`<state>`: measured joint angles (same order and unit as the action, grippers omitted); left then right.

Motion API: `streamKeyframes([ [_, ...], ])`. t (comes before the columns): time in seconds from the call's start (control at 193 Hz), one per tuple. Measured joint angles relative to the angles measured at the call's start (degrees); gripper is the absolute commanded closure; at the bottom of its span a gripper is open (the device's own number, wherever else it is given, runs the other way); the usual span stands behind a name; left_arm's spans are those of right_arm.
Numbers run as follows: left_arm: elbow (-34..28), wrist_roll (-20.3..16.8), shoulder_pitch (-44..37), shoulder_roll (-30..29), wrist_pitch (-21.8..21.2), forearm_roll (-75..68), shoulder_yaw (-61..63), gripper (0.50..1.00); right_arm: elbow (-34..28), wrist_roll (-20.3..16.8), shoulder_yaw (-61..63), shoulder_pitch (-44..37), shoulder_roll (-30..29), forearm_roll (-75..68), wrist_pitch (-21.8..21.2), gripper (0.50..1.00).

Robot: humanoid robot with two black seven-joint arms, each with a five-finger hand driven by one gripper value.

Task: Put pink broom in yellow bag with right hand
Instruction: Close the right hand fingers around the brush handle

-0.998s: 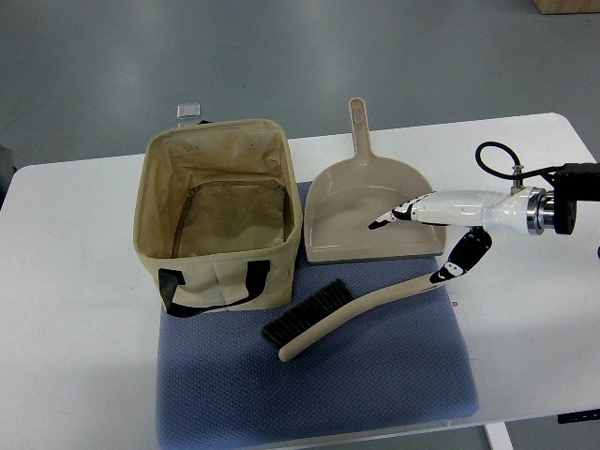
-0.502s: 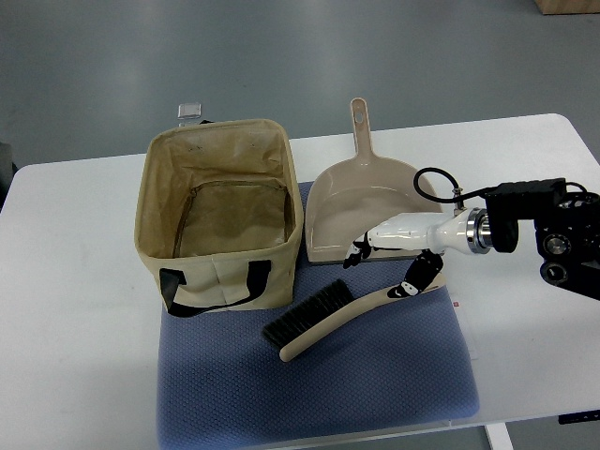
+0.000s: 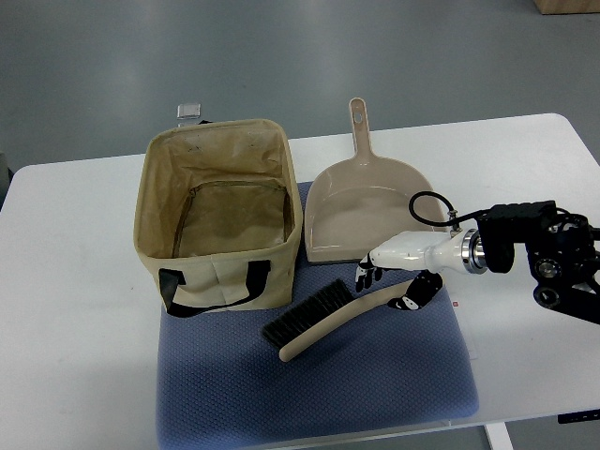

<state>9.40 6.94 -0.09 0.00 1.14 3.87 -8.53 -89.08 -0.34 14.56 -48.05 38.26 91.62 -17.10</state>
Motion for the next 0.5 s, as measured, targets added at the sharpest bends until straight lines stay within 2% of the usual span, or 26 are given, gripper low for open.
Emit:
streamKeyframes([
  [0.502, 0.00, 0.00, 0.00, 0.00, 0.00, 0.00, 0.00, 0.500, 0.23, -0.02, 0.12, 0.93, -0.20, 3.89, 1.82, 0.822],
])
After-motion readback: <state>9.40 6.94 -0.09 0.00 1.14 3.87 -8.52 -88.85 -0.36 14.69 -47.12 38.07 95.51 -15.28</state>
